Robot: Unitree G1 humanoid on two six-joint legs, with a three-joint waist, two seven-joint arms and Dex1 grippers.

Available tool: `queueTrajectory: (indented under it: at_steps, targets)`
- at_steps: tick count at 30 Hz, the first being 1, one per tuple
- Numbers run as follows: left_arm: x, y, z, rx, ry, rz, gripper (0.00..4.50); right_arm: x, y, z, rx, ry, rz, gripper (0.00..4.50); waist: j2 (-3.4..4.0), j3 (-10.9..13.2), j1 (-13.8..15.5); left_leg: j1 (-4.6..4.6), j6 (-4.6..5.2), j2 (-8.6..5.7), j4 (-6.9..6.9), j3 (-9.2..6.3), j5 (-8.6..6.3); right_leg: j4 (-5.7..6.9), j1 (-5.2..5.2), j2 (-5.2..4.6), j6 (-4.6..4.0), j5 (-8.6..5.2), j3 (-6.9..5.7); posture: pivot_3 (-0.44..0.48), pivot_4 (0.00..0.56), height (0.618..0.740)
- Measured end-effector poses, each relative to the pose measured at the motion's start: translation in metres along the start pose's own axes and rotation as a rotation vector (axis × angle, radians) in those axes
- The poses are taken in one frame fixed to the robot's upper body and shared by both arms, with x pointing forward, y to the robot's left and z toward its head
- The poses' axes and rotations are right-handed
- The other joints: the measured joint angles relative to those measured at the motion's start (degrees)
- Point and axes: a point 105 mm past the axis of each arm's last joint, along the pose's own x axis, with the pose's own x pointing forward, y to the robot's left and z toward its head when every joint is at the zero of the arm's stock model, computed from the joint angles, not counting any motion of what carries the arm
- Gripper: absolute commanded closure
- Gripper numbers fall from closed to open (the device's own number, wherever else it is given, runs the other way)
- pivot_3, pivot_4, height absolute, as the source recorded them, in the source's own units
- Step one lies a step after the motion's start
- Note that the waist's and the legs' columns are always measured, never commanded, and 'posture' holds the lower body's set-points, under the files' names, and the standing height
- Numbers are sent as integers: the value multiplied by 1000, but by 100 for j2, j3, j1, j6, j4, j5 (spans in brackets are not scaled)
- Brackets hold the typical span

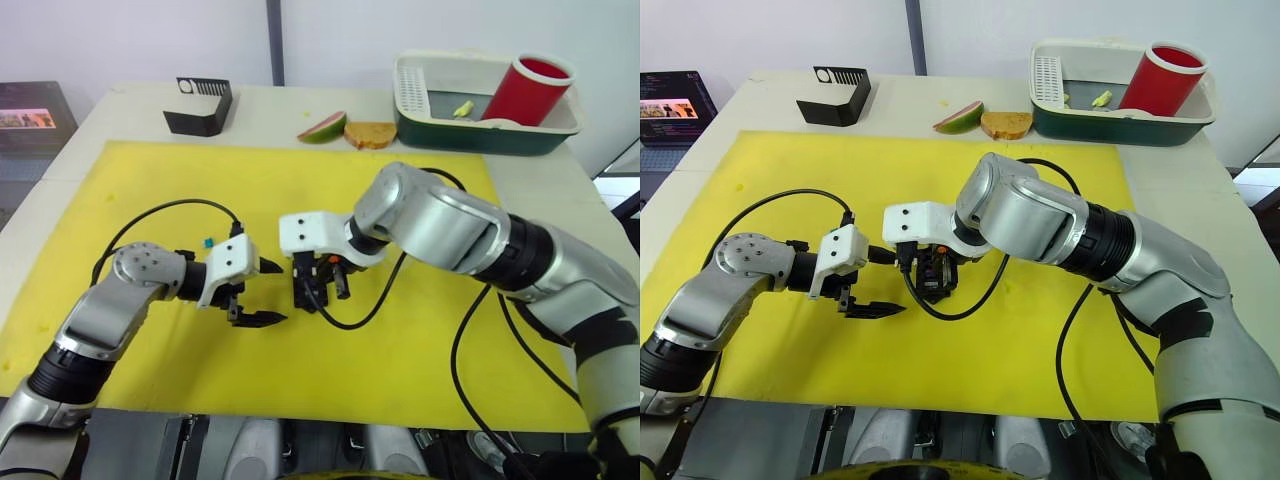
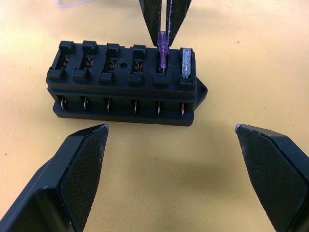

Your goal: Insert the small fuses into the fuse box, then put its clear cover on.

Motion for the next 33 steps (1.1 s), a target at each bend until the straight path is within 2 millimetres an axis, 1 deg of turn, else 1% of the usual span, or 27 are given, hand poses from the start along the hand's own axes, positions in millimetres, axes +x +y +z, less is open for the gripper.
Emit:
queueTrajectory:
  at_steps: [7, 15, 20, 33]
  targets:
    - [0, 0, 0, 0, -2, 3, 73, 3, 1, -1, -10, 14, -3, 4500, 0, 0, 0, 0, 0, 0, 0, 0, 0, 0, 0, 0, 0, 0, 0, 0, 150, 740]
    - [1, 1, 0, -1, -3, 9, 73, 6, 0, 1, -31, 20, -15, 4500, 0, -1, -17, 5, 0, 0, 0, 0, 0, 4, 2, 0, 0, 0, 0, 0, 150, 740]
    - [1, 2, 0, -1, -3, 16, 73, 9, 0, 1, -30, 36, -23, 4500, 0, -1, -20, 29, 2, 0, -2, -1, -1, 4, 24, 0, 0, 0, 1, 0, 150, 740]
    - [3, 2, 1, -2, -15, 22, 73, 12, 1, 5, -53, 66, -42, 4500, 2, -3, -35, 32, 0, 1, -3, -2, 0, 4, 26, -2, -1, 0, 2, 0, 150, 740]
